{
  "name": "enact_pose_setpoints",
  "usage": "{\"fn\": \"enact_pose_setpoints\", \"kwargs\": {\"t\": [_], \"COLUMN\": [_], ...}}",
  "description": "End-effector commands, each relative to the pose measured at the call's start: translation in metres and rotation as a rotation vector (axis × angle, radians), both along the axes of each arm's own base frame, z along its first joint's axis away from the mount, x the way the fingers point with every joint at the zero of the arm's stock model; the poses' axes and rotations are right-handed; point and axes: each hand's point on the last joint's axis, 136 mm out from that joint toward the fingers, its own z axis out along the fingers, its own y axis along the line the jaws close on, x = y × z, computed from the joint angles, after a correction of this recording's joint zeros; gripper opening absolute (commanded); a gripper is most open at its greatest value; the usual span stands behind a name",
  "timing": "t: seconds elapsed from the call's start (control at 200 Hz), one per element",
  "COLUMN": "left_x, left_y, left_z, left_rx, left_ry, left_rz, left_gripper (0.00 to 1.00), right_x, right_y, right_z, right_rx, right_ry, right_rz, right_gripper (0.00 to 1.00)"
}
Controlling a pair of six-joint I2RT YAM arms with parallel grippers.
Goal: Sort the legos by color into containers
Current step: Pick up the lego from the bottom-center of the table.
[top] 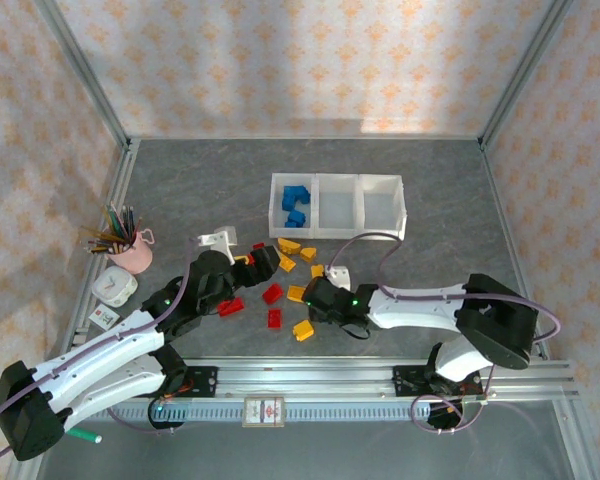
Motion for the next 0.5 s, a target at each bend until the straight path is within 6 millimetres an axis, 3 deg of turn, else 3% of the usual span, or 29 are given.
{"fn": "enact_pose_setpoints", "kwargs": {"t": [0.0, 0.275, 0.496], "left_x": [-0.001, -0.001, 0.000], "left_y": [0.005, 0.005, 0.002], "left_z": [-0.006, -0.005, 0.003], "left_rx": [0.027, 0.029, 0.026], "left_ry": [0.005, -0.003, -0.034], "left_rz": [0.017, 0.015, 0.000], "left_gripper": [0.99, 0.99, 0.99], "right_x": [0.003, 0.004, 0.019], "right_y": [0.000, 0.001, 0.005], "right_z": [-0.004, 0.004, 0.041], "right_rx": [-0.017, -0.002, 0.012], "right_ry": [-0.013, -0.031, -0.121], "right_rz": [-0.010, -0.008, -0.007], "right_gripper": [0.63, 0.45, 0.40]}}
